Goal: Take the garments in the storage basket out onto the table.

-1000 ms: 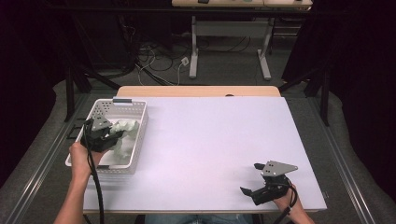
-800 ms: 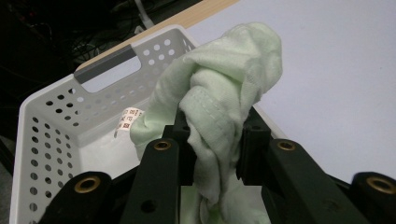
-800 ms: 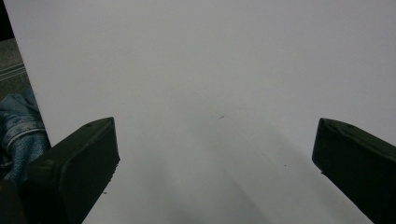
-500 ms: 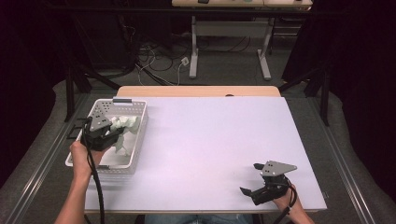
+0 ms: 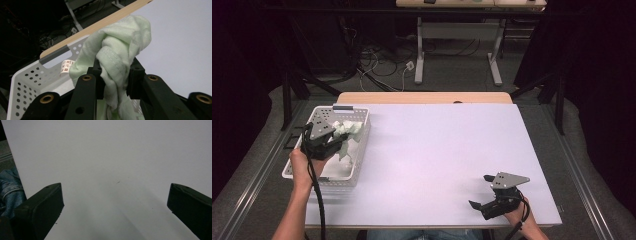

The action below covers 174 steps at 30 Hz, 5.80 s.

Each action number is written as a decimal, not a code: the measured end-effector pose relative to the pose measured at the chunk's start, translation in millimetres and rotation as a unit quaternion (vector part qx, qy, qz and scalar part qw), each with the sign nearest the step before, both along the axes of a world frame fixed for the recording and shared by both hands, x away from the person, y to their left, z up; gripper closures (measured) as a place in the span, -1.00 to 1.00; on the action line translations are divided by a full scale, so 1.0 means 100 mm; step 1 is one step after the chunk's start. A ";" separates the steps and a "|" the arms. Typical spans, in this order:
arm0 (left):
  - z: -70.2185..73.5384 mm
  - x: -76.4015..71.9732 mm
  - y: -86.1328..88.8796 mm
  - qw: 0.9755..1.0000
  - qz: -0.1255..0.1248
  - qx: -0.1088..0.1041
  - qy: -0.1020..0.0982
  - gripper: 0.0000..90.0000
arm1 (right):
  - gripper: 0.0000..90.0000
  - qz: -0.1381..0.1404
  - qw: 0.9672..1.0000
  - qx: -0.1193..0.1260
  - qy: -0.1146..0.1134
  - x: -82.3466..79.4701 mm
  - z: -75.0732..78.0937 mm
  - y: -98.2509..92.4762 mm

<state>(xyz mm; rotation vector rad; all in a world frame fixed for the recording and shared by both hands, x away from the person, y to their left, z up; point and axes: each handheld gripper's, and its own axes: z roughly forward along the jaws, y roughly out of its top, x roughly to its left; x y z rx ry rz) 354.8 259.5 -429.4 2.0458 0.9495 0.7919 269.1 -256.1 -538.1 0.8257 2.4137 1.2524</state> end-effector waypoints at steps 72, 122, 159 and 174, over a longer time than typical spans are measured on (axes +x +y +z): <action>0.08 0.24 -0.85 0.994 -0.109 -0.008 0.008 0.64 | -0.99 0.000 1.000 -0.001 0.003 -0.01 0.00 -0.01; -0.13 0.40 -1.44 0.986 -0.164 -0.014 0.017 0.64 | -0.99 0.002 1.000 -0.003 0.002 -0.03 0.00 0.01; -0.44 0.54 -1.65 0.986 -0.162 -0.019 0.034 0.64 | -0.99 0.006 1.000 -0.007 -0.001 -0.04 0.00 0.02; -0.59 0.58 -1.69 0.987 -0.153 -0.020 0.040 0.64 | -0.99 0.007 1.000 -0.008 -0.002 -0.04 0.00 0.02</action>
